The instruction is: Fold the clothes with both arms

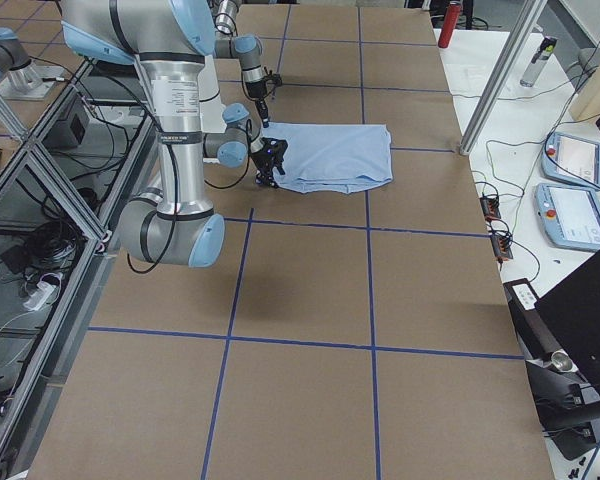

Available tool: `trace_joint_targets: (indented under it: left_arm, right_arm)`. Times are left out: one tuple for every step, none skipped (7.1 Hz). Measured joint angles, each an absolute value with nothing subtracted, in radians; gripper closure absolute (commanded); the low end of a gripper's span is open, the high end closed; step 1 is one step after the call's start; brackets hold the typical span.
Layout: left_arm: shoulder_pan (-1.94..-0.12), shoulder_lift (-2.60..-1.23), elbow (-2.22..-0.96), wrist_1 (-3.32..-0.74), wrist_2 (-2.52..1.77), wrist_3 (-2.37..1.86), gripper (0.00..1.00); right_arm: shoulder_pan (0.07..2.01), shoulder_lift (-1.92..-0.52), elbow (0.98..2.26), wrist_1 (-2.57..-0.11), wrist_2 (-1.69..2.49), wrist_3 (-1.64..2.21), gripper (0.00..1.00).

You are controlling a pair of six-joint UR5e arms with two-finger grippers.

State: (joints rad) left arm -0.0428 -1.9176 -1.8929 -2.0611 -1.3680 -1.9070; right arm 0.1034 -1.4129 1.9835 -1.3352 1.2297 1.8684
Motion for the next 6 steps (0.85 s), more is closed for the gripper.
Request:
trace_joint_targets:
  left_arm:
    - [-0.042,-1.918,-1.893,-2.061,-1.367,-1.908,1.0]
    - [-0.042,-1.917,-1.893,-2.062,-1.367,-1.908,1.0]
    - [-0.041,-1.917,-1.893,-2.062,-1.366,-1.908,1.0]
    - [-0.04,-1.918,-1.894,-2.062,-1.366,-1.909,1.0]
    - [-0.04,-1.918,-1.894,-2.062,-1.365,-1.909,1.0]
    - [-0.04,-1.919,-1.896,-2.062,-1.366,-1.908,1.0]
  right_arm:
    - [0.101,-1.411,1.984,-1.334,1.229,1.886,1.0]
    - [0.098,-1.408,1.985,-1.334,1.228,1.898,1.0]
    - [0.097,-1.403,1.985,-1.334,1.225,1.903,1.0]
    - [0.095,-1.4,1.986,-1.334,1.223,1.904,1.0]
    - [0.093,-1.398,1.987,-1.335,1.22,1.905,1.0]
    - [0.093,-1.395,1.99,-1.335,1.218,1.905,1.0]
